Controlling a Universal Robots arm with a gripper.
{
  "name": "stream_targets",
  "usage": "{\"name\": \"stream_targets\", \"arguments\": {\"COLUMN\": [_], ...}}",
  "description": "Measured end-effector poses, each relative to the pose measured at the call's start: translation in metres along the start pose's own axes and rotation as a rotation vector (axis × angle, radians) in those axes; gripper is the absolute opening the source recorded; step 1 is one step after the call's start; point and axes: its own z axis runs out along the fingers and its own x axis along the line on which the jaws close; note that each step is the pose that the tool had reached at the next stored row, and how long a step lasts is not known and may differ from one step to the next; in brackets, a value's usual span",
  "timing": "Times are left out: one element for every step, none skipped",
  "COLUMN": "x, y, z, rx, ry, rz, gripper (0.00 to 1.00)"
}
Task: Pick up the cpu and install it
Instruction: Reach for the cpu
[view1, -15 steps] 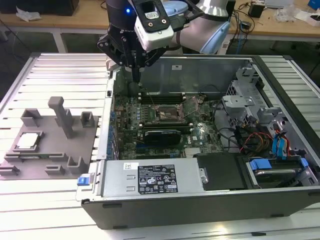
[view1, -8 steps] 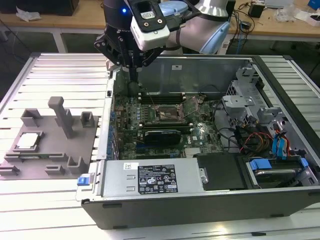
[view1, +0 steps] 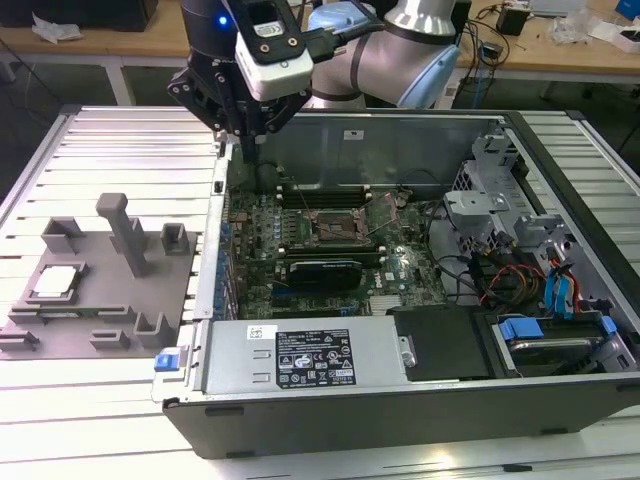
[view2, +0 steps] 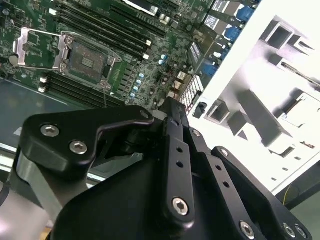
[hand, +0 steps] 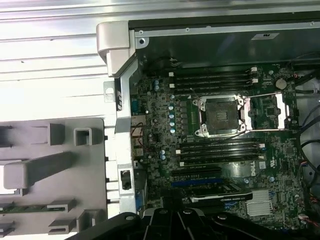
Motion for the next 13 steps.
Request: {"name": "stream_targets", "arguments": {"x": [0.0017, 0.0027, 0.0037, 0.0052, 0.006, 0.0068, 0.0077, 0.0086, 0.0096, 0.0105, 0.0116, 0.0128, 0.0144], "y": [-0.0001, -0.0002, -0.0003, -0.0004, -0.0005, -0.0005, -0.0006, -0.0007, -0.0007, -0.0008, -0.0009, -0.001, -0.0011], "z": [0.0, 0.0, -0.0001, -0.0001, -0.0002, -0.0002, -0.0002, -0.0003, -0.0003, -0.0003, -0.0003, -0.0004, -0.0004], "rx": [0.0, -0.0001, 0.0001, 0.0, 0.0, 0.0, 0.0, 0.0, 0.0, 0.0, 0.0, 0.0, 0.0], "ry": [-0.0001, 0.0, 0.0, 0.0, 0.0, 0.0, 0.0, 0.0, 0.0, 0.0, 0.0, 0.0, 0.0], "rz": [0.0, 0.0, 0.0, 0.0, 0.0, 0.0, 0.0, 0.0, 0.0, 0.0, 0.0, 0.0, 0.0], "gripper": [0.11, 0.11, 0.11, 0.11, 0.11, 0.11, 0.11, 0.11, 0.11, 0.11, 0.11, 0.11, 0.11]}}
